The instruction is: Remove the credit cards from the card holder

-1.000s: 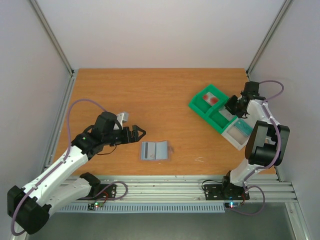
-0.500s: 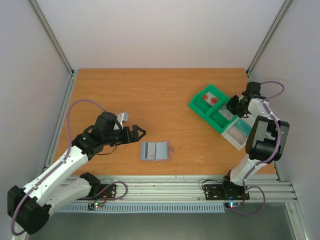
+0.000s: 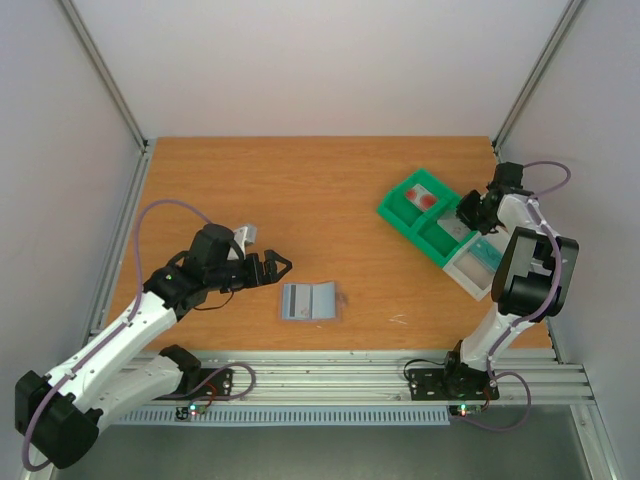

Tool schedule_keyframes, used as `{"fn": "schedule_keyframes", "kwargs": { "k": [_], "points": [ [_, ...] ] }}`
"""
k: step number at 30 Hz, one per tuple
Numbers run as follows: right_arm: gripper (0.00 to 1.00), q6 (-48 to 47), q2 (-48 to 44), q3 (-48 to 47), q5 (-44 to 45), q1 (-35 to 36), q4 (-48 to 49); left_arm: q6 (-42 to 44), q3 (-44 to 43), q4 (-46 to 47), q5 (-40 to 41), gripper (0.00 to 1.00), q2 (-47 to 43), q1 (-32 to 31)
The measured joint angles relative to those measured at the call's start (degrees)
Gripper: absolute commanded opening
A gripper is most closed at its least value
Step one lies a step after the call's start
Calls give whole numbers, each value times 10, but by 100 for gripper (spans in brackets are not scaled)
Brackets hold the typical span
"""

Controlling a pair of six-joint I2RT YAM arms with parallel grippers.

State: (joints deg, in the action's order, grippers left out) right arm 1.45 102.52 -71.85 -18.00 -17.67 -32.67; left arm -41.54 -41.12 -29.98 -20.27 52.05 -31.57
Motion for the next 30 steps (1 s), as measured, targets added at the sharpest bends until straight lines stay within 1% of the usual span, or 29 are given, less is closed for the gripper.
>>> {"fn": "schedule_keyframes", "kwargs": {
  "k": [5,10,17,20,24,30],
  "points": [
    [19,0,0,-6,14,0,-9,0,3,-1,2,99,0,0],
    [25,4,0,-8,32,0,-16,0,5,-2,2,99,0,0],
    [37,13,-2,-8,31,0,-23,0,5,-5,4,99,3,0],
    [40,16,-6,-8,28,0,-26,0,5,-13,7,99,19,0],
    [42,19,-18,-8,28,0,-31,0,6,-20,7,99,41,0],
    [43,24,-46,-8,31,0,-43,2,16,-23,7,98,49,0]
  ]
}}
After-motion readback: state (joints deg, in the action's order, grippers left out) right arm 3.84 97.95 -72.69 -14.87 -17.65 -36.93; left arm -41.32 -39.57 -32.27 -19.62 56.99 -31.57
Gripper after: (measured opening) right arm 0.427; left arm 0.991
